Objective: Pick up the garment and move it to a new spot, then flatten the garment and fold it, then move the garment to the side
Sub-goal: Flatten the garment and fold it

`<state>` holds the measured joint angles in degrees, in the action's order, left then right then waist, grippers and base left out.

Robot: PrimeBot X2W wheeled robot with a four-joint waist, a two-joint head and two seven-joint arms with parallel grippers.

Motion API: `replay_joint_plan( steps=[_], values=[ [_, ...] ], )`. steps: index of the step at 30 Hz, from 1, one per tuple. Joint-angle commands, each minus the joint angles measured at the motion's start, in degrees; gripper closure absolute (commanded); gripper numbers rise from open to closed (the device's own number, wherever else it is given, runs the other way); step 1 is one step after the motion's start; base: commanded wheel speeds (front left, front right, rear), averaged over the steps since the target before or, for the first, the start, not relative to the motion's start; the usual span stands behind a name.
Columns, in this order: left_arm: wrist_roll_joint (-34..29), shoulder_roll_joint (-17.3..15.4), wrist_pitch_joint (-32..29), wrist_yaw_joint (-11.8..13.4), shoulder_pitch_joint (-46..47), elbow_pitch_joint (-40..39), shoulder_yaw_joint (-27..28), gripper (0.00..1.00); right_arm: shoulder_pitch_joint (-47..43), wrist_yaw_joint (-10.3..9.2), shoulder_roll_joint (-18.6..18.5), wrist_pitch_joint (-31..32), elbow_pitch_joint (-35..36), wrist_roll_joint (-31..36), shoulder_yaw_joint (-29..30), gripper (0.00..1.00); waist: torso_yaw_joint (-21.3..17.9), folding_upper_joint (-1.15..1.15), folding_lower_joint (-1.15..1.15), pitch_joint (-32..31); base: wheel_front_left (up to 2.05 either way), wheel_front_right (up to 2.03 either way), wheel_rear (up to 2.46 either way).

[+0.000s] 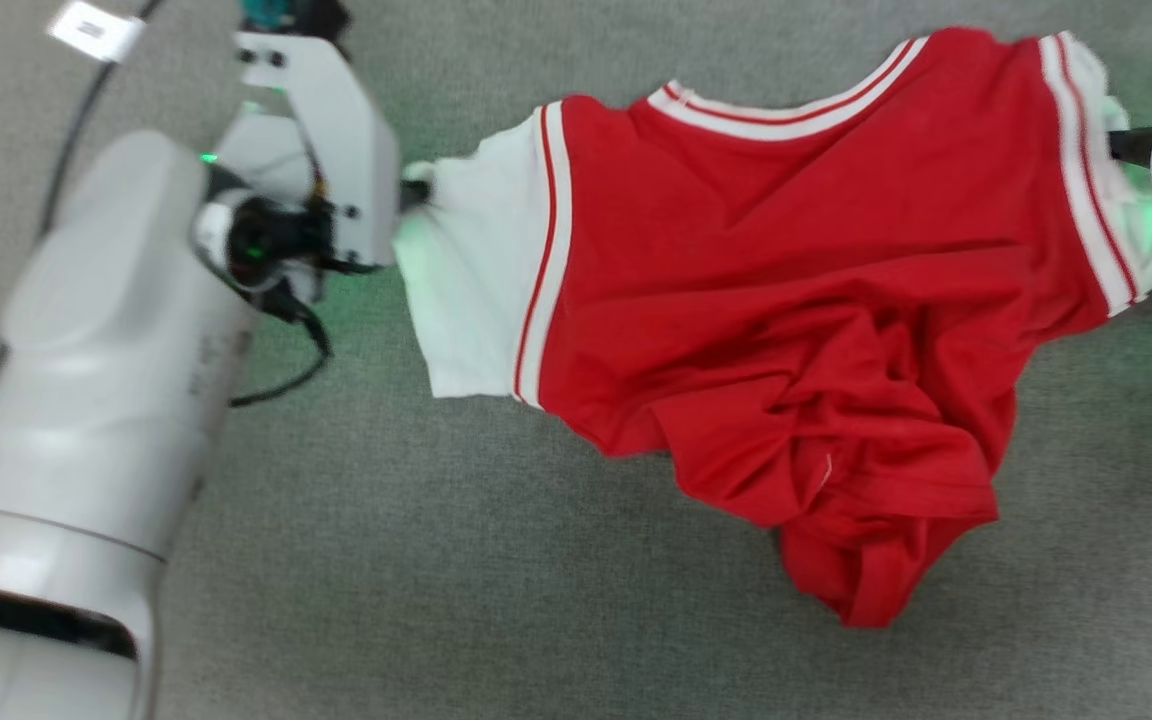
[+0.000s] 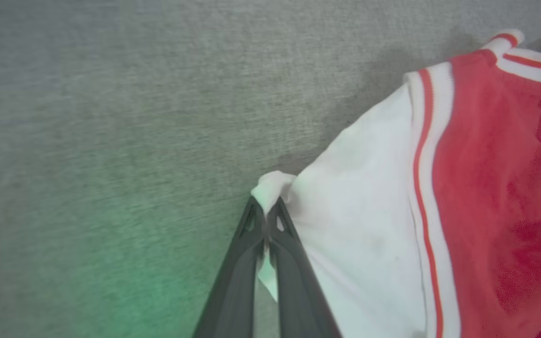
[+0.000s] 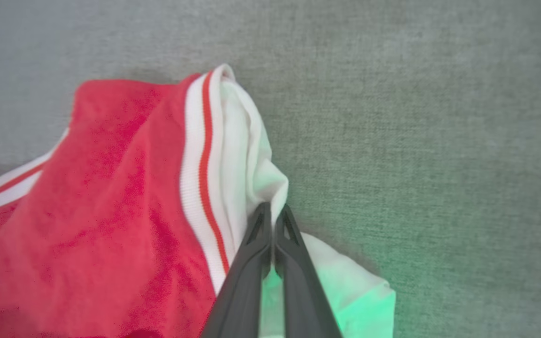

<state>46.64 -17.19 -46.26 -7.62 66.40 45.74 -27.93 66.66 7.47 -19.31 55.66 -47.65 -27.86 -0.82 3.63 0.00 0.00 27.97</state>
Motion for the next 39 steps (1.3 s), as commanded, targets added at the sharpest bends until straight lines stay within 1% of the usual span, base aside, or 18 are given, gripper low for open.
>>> replay_joint_plan(
  steps=[1,4,10,13,16,20,24,29,31,36,39],
  values=[
    [-0.4,-1.1,0.1,0.2,0.4,0.8,0.0,1.00,1.0,0.03,-0.1,-0.3,-0.2,-0.2,0.5,1.00,-1.0,0.00,0.00,-2.0,0.00,0.00,0.00],
    [-0.4,-1.0,0.4,0.2,3.1,1.1,0.4,1.00,2.3,0.03,0.6,-1.2,0.2,0.4,0.8,1.00,-1.6,0.00,0.00,-4.3,0.00,0.00,0.00],
    [-1.7,-2.1,1.3,1.1,8.5,2.0,0.7,1.00,5.8,0.03,2.5,-4.3,2.1,-0.3,-0.1,1.00,-3.0,0.00,0.00,-8.9,0.00,0.00,0.00],
    [-2.6,-2.8,3.3,1.6,11.5,2.0,1.0,1.00,7.6,0.03,3.9,-7.4,3.8,-1.0,-1.4,1.00,-3.9,0.00,0.00,-11.0,0.00,0.00,0.00],
    [-3.2,-3.0,5.7,1.8,13.8,2.4,1.4,1.00,9.5,0.03,4.5,-11.6,5.1,-1.9,-3.6,1.00,-4.5,0.00,0.00,-13.3,0.00,0.00,0.00],
    [-4.0,-3.3,9.7,2.6,17.3,3.0,2.3,1.00,12.4,0.03,5.0,-18.9,5.6,-2.9,-6.1,1.00,-5.2,0.00,0.00,-16.1,0.00,0.00,0.00],
    [-4.7,-3.4,12.9,3.3,20.0,4.7,2.7,1.00,15.2,0.03,5.2,-24.9,3.5,-2.3,-9.3,1.00,-5.6,0.00,0.00,-18.8,0.00,0.00,0.00],
    [-5.3,-3.6,17.0,4.7,23.3,6.5,3.6,1.00,18.5,0.03,5.9,-29.8,0.0,-2.9,-12.4,1.00,-5.7,0.00,0.00,-21.0,0.00,0.00,0.00],
    [-5.2,-3.4,18.6,4.8,24.1,7.0,4.0,1.00,19.5,0.03,5.8,-31.5,-1.4,-3.4,-13.2,1.00,-5.6,0.00,0.00,-21.4,0.00,0.00,0.00],
    [-4.5,-3.0,21.1,4.7,25.9,8.1,4.9,1.00,21.5,0.03,5.2,-35.3,-3.8,-4.7,-15.4,1.00,-5.4,0.00,0.00,-20.8,0.00,0.00,0.00],
    [-4.5,-3.3,22.6,4.3,27.3,8.2,5.2,1.00,23.0,0.03,4.8,-37.3,-4.3,-5.5,-16.7,1.00,-5.5,0.00,0.00,-18.8,0.00,0.00,0.00]
  ],
)
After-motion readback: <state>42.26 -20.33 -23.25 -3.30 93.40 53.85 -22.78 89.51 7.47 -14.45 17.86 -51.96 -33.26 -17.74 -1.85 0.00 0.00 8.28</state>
